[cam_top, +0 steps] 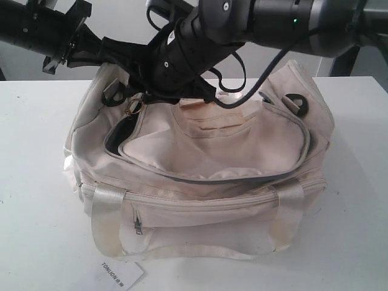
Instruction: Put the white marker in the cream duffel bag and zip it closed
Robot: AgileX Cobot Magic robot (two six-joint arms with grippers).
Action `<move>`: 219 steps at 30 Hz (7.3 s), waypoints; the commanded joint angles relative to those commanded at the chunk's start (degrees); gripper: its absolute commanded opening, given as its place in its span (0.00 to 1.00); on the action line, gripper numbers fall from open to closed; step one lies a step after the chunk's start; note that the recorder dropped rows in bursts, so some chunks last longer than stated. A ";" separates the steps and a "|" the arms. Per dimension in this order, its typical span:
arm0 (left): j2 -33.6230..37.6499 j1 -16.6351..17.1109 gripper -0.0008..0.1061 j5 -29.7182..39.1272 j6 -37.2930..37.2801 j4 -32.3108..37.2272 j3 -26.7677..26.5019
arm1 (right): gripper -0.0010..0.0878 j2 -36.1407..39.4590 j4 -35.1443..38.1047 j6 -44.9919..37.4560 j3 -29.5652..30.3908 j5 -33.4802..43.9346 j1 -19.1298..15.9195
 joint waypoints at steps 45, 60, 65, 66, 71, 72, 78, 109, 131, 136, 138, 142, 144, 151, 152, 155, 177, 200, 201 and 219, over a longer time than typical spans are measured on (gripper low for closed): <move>0.00 0.00 0.01 0.58 0.10 0.62 0.00 | 0.01 0.48 2.57 -0.72 0.00 -1.77 0.00; 0.00 0.00 0.01 -0.01 0.10 0.93 0.00 | 0.01 -2.70 1.45 -6.09 0.00 9.18 0.00; 0.00 0.00 0.01 -0.01 0.10 0.93 0.00 | 0.01 -2.70 3.25 -11.17 0.00 12.22 0.00; 0.00 0.00 0.01 -0.25 0.10 0.93 0.00 | 0.01 -2.70 3.39 -11.17 0.00 12.80 0.00; 0.00 0.00 0.01 -0.38 0.10 0.93 0.00 | 0.01 -2.70 3.50 -12.40 0.00 15.22 0.00; 0.00 0.00 0.01 -0.38 0.10 0.93 0.00 | 0.01 -2.70 3.95 -14.36 0.00 16.11 0.00; 0.00 0.00 0.01 -0.75 0.10 0.83 0.00 | 0.01 -2.70 6.33 -16.59 0.00 19.45 0.00; 0.00 0.00 0.01 -0.79 0.10 0.83 0.00 | 0.46 -0.10 -3.71 -2.37 0.00 3.70 -0.03; 0.00 0.00 0.01 -0.80 0.26 0.94 0.00 | 0.22 4.07 -1.93 0.12 0.00 -0.20 -0.03; 0.00 0.00 0.01 -0.80 0.22 1.19 0.00 | 0.01 3.92 -1.93 0.12 0.00 1.10 -0.03; 0.00 0.00 0.01 -0.80 0.22 1.69 0.00 | 0.01 3.43 -1.93 0.12 0.00 1.78 -0.03; 0.00 0.00 0.01 -0.80 0.22 2.17 0.00 | 0.01 1.94 -1.93 0.12 0.00 2.99 -0.03; 0.00 0.00 0.01 -0.80 0.22 2.17 0.00 | 0.01 0.91 -1.93 0.12 0.00 3.81 -0.03; 0.00 0.00 0.01 -0.80 0.32 2.16 0.00 | 0.01 -1.56 -0.94 0.12 0.00 5.20 0.10; 0.00 0.00 0.01 -0.80 0.32 2.16 0.00 | 0.01 -1.56 0.21 -0.03 0.00 5.53 0.19; 0.00 0.00 0.01 -0.80 0.32 2.16 0.00 | 0.01 -1.33 1.62 -0.13 0.00 5.95 1.08; 0.00 0.00 0.01 -1.06 0.08 2.15 0.00 | 0.01 -0.39 1.32 -1.68 0.93 8.47 4.52; 0.20 0.00 0.01 -10.94 -0.56 5.50 0.00 | 0.01 -6.11 8.50 -9.05 0.93 12.82 4.52; 0.20 0.00 0.01 -11.11 -0.56 5.50 0.00 | 0.01 -6.38 8.71 -9.05 0.93 12.82 4.52; 0.20 0.00 0.01 -16.40 -8.13 5.72 0.00 | 0.01 -5.44 10.72 -11.81 0.93 19.49 6.16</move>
